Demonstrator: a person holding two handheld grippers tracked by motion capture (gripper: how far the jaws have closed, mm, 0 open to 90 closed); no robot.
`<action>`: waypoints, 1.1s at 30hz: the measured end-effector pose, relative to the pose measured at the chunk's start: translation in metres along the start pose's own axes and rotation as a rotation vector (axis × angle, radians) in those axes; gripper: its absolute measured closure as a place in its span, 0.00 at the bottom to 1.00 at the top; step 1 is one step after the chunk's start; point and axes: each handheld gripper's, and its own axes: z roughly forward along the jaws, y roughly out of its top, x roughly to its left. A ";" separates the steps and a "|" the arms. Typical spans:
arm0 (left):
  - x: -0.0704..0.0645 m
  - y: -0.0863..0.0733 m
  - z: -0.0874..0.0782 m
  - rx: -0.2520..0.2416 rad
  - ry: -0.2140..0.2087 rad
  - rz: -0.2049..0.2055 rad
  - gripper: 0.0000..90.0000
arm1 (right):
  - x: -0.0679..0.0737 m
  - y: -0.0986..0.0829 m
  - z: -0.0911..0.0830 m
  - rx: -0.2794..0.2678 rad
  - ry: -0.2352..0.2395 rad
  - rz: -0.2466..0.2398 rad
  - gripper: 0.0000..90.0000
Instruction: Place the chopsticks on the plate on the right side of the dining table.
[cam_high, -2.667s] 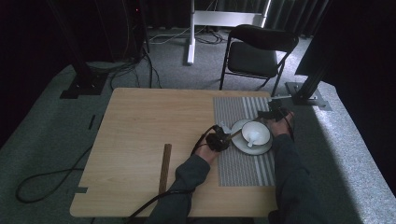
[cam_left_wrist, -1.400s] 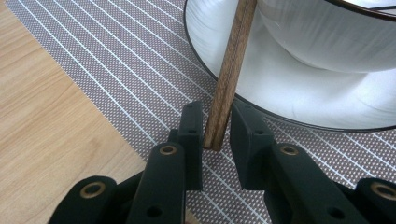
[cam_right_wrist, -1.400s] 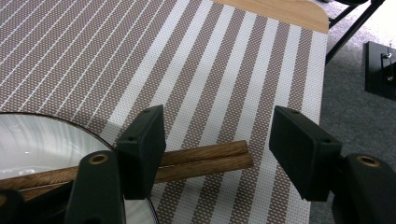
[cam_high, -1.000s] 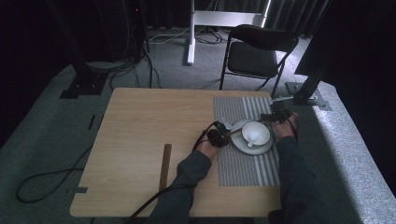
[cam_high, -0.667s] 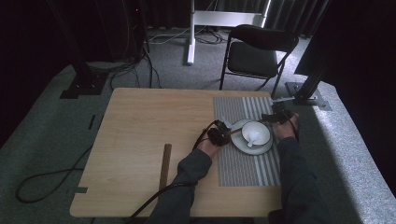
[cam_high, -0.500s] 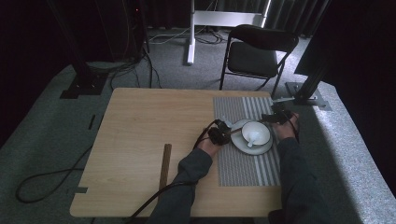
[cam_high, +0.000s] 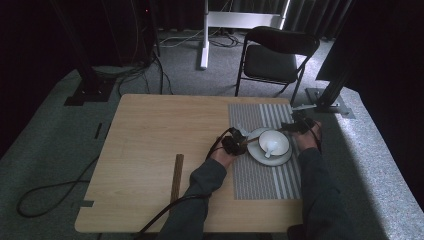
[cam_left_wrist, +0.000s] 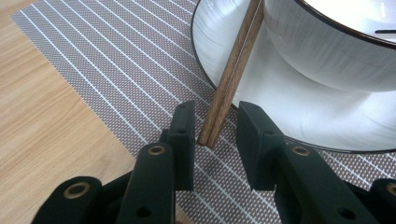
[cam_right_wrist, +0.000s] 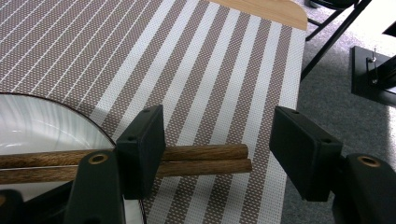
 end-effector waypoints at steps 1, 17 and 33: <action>0.000 0.000 -0.001 -0.001 0.001 0.002 0.74 | 0.000 0.000 0.000 0.000 -0.001 -0.001 0.39; -0.001 -0.015 -0.014 0.035 0.042 0.063 0.71 | -0.005 -0.001 -0.003 0.003 -0.011 -0.005 0.39; -0.004 -0.012 -0.002 0.048 0.062 0.043 0.79 | -0.005 -0.001 -0.003 0.005 -0.006 -0.014 0.39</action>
